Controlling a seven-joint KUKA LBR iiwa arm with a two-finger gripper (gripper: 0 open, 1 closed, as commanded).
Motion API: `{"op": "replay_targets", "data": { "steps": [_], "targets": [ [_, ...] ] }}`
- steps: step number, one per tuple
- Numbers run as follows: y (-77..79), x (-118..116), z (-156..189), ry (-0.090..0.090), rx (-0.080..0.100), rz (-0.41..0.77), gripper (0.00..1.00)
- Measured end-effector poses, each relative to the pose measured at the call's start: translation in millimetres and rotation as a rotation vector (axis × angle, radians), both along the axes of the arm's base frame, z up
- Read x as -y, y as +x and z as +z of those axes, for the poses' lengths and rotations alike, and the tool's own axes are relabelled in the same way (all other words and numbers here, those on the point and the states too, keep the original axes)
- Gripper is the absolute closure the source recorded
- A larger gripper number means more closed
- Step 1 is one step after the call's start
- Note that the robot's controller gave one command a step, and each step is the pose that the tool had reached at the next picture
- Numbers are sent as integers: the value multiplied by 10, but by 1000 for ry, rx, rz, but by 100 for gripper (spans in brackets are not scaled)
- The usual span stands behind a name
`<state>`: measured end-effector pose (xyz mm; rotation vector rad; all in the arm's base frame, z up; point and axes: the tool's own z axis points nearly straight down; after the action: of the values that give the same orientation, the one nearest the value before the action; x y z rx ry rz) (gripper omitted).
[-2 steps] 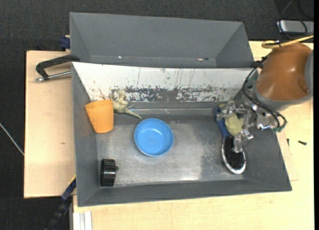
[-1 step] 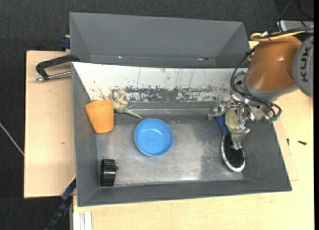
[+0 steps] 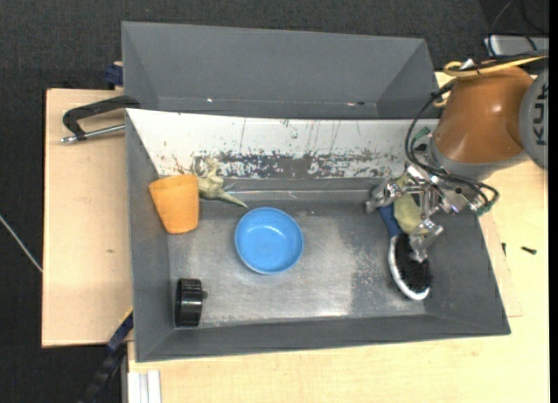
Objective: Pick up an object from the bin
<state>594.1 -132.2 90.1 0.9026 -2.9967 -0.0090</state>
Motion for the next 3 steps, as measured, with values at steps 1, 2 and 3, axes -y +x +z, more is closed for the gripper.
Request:
{"op": "replay_targets", "data": {
  "steps": [1,2,3],
  "targets": [
    [-14,15,3,-1,-7,-1,100],
    [-66,-273,1376,-2,28,263,100],
    [-42,-277,609,2,10,97,100]
  ]
}}
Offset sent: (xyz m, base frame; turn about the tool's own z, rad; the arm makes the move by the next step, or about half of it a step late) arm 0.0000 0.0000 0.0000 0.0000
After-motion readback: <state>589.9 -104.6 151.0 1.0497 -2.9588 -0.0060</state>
